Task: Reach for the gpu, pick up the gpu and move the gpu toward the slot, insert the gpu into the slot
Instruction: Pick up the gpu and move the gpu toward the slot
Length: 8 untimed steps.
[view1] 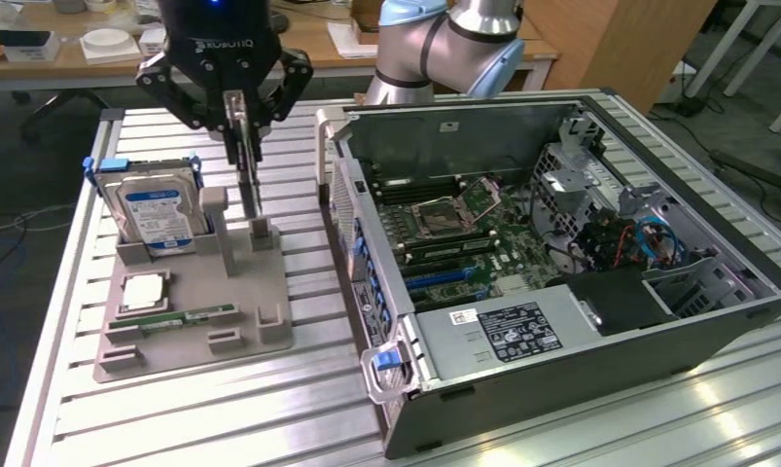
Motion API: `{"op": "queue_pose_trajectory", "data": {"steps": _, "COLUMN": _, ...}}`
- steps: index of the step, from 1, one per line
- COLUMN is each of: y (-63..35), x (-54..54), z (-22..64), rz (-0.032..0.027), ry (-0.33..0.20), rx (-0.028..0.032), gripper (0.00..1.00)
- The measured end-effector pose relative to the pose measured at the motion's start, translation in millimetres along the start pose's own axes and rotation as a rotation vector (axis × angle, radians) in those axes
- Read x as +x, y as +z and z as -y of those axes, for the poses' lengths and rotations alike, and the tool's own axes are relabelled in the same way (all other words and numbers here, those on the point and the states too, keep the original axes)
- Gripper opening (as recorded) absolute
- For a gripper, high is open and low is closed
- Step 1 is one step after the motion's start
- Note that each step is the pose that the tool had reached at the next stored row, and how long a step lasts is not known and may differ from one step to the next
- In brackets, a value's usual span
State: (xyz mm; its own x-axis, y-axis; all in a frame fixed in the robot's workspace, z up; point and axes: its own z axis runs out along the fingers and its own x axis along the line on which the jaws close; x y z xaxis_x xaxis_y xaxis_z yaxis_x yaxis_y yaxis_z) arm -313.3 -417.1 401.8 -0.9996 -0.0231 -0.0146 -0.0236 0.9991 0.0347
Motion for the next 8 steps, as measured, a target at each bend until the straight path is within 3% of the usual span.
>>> {"op": "queue_pose_trajectory", "data": {"steps": 8, "y": 0.3, "x": -24.2, "z": 0.6, "rz": -0.0006, "ry": -0.008, "rx": -0.0001, "gripper": 0.26}}
